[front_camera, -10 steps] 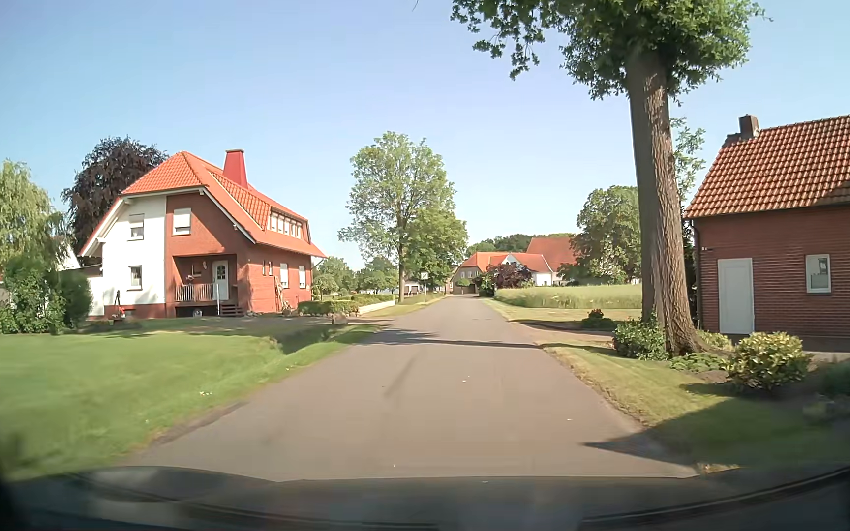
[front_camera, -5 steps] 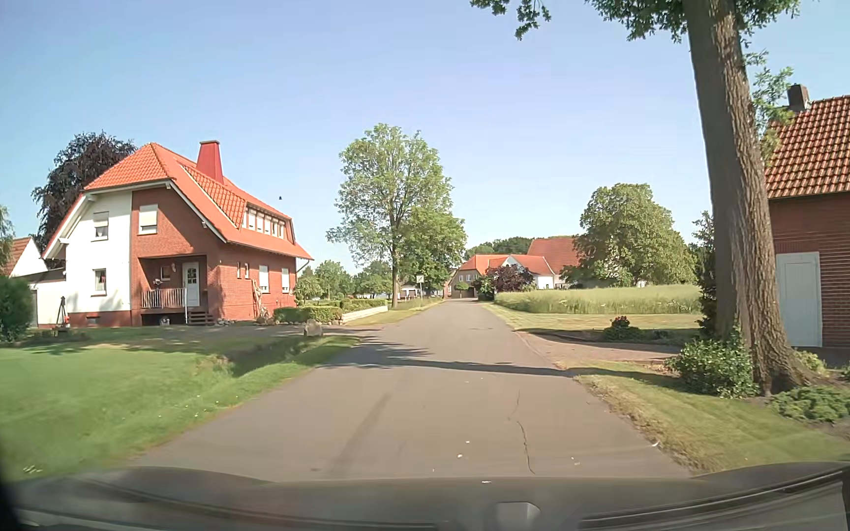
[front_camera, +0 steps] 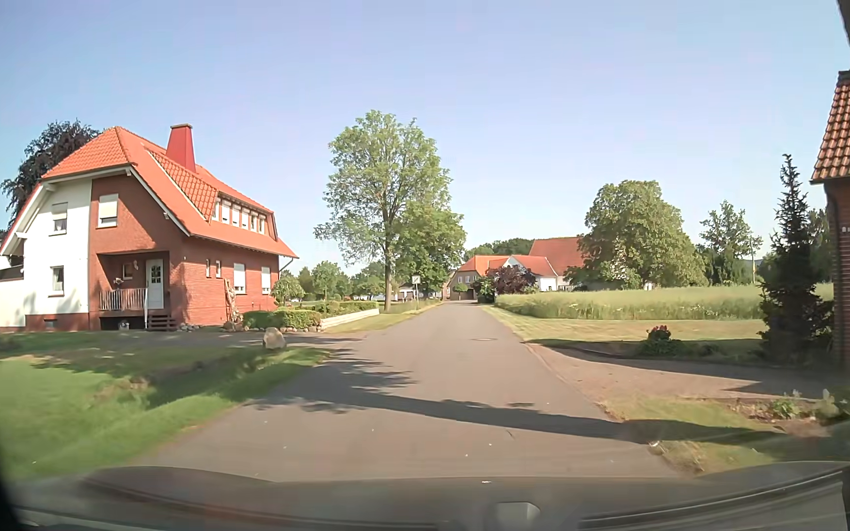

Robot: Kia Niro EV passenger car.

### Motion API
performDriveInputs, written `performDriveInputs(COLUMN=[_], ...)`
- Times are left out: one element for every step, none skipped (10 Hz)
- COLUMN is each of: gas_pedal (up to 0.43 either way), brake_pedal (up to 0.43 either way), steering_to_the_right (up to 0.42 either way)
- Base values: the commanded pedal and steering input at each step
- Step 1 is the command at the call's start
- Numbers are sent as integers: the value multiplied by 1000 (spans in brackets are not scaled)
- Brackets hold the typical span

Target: Follow the waypoints while adhering to traffic rules and regulations

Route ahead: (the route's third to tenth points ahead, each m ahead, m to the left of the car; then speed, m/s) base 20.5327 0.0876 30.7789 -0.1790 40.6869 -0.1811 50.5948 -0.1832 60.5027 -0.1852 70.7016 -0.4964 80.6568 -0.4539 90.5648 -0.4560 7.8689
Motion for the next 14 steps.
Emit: performDriveInputs(gas_pedal=[177,177,177,177,177,177,177,169,169,157,157,157,157,157], brake_pedal=[6,6,6,6,6,6,6,6,6,6,6,6,6,6], steering_to_the_right=[4,5,5,6,8,9,6,4,3,3,2,2,2,2])
